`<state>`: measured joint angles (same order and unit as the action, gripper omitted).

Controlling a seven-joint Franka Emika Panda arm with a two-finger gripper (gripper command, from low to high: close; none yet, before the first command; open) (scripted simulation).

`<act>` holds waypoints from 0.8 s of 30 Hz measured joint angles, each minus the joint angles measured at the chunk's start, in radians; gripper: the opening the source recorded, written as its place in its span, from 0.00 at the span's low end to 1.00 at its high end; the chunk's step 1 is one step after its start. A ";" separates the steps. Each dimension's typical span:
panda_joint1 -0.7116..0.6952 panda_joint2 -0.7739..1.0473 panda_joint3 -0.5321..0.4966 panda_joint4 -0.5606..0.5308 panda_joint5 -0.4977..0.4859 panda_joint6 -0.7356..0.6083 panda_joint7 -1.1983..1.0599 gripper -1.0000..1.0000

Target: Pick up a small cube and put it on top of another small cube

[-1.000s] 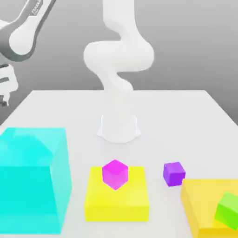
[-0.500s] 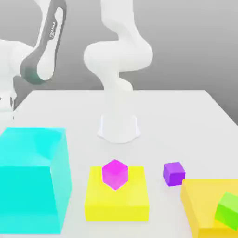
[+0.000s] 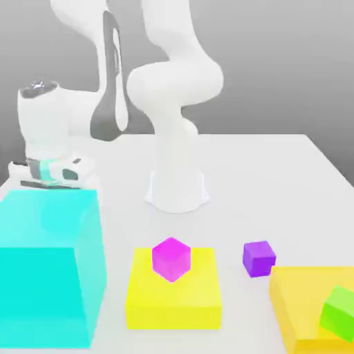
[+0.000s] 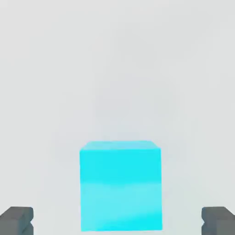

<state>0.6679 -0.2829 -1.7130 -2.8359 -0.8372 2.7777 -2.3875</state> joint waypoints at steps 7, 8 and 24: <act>0.297 -0.057 -0.335 0.048 -0.190 0.036 0.142 0.50; 0.334 -0.074 -0.380 0.058 -0.232 0.036 0.174 0.50; 0.410 -0.142 -0.482 0.089 -0.378 0.014 0.280 0.00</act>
<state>1.0781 -0.4248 -2.1954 -2.7469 -1.2148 2.7917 -2.1075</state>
